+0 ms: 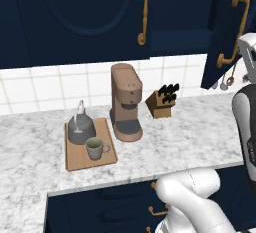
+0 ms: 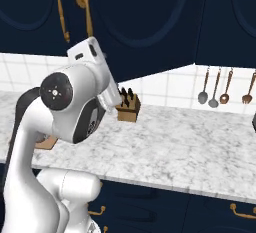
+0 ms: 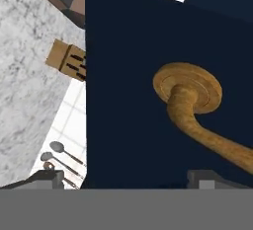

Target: Pick the kettle from the counter and place it on the tray. Then pick the mug from the cabinet and place it on the tray. Then close the cabinet doors.

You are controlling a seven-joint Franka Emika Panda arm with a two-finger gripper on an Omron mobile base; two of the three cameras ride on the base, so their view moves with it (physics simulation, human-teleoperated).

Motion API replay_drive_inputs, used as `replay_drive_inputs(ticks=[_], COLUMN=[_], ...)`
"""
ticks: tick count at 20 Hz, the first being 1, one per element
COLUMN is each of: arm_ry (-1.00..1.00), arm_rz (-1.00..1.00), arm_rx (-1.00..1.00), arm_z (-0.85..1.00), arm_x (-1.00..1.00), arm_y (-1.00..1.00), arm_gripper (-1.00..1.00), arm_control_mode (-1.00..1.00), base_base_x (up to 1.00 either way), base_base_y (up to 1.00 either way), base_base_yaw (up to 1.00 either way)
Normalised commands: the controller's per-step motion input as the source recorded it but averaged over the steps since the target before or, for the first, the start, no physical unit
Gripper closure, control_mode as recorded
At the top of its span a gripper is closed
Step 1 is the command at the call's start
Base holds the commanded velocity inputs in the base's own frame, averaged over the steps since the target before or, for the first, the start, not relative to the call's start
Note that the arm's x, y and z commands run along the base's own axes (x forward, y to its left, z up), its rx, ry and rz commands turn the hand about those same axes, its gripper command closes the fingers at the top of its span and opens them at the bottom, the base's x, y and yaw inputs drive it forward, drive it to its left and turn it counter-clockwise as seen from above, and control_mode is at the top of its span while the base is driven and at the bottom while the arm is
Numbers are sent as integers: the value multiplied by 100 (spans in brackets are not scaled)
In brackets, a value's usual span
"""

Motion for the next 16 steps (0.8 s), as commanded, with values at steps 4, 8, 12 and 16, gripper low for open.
replay_drive_inputs(ticks=[4,8,12,16], arm_ry=[0,0,10,16], arm_rz=[22,20,11,1], arm_rx=[12,19,20,13], arm_z=[-13,-6,0,0], arm_x=[91,100,100,100], arm_y=[40,19,6,3], arm_gripper=[-100,-100,-100,-100], arm_control_mode=[-100,-100,-100,-100], base_base_x=[0,0,0,0], base_base_y=[0,0,0,0], base_base_yaw=[0,0,0,0])
